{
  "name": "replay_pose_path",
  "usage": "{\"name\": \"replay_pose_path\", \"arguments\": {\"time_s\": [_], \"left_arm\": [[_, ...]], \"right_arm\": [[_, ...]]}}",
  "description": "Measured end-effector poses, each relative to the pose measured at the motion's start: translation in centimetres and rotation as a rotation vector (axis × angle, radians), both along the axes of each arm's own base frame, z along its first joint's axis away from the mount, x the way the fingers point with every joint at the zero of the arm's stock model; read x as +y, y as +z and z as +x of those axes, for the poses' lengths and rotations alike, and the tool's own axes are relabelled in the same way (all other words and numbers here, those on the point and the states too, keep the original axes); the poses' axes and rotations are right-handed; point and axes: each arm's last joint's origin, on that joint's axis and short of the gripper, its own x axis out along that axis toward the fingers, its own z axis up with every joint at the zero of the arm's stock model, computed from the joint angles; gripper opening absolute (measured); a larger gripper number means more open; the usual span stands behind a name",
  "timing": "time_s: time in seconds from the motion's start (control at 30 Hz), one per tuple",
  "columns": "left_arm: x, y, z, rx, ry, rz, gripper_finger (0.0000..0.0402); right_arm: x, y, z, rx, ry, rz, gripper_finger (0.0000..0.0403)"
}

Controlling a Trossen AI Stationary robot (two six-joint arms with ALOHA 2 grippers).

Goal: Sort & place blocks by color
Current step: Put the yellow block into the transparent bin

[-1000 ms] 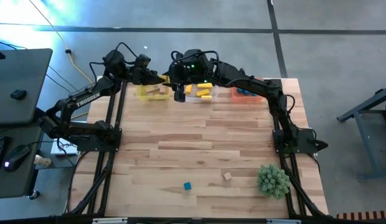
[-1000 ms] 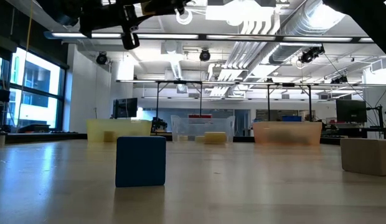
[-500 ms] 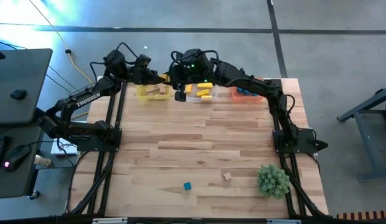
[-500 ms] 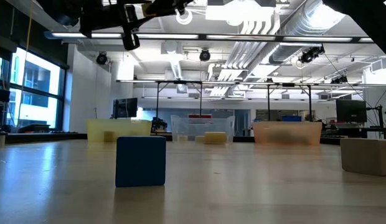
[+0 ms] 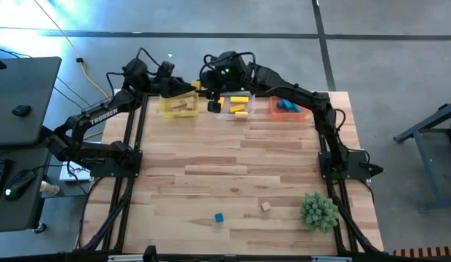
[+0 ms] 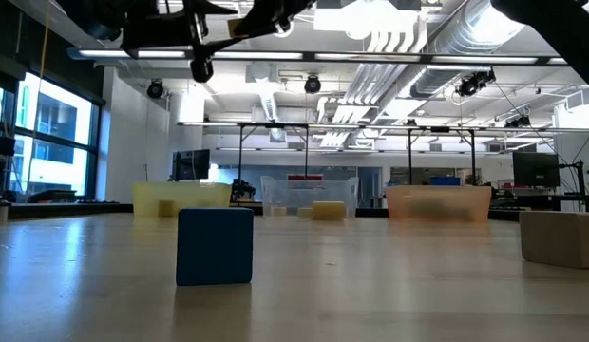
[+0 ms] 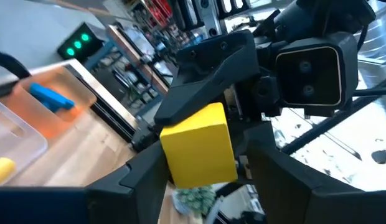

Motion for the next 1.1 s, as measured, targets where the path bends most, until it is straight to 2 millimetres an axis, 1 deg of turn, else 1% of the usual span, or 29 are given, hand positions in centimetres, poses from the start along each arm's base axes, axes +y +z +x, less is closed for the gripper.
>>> {"name": "replay_pose_path", "arguments": {"time_s": [0.23, 0.4, 0.6, 0.7, 0.87, 1.0, 1.1], "left_arm": [[0.3, -0.7, 0.0, 0.048, 0.089, -0.001, 0.0204], [0.3, -1.0, -0.1, 0.076, 0.121, 0.023, 0.0203], [0.3, -1.0, -0.1, 0.084, 0.129, 0.057, 0.0202], [0.4, -1.2, -0.1, 0.097, 0.168, 0.043, 0.0202], [0.6, -1.6, -0.1, 0.139, 0.236, 0.048, 0.0202], [0.6, -2.3, -0.1, 0.199, 0.276, 0.027, 0.0202], [0.5, -2.9, -0.1, 0.259, 0.299, 0.013, 0.0202]], "right_arm": [[-2.1, -0.1, -1.0, 0.031, -0.068, 0.0, 0.0107], [-4.4, -0.4, -2.1, 0.071, -0.136, 0.012, 0.0107], [-7.3, -2.4, -3.8, 0.173, -0.212, 0.09, 0.0107], [-8.7, -3.9, -4.3, 0.197, -0.242, 0.168, 0.0107], [-10.5, -7.1, -5.1, 0.255, -0.279, 0.272, 0.0107], [-11.2, -10.3, -5.7, 0.314, -0.318, 0.377, 0.0107], [-11.4, -12.9, -6.1, 0.368, -0.344, 0.441, 0.0107]]}}
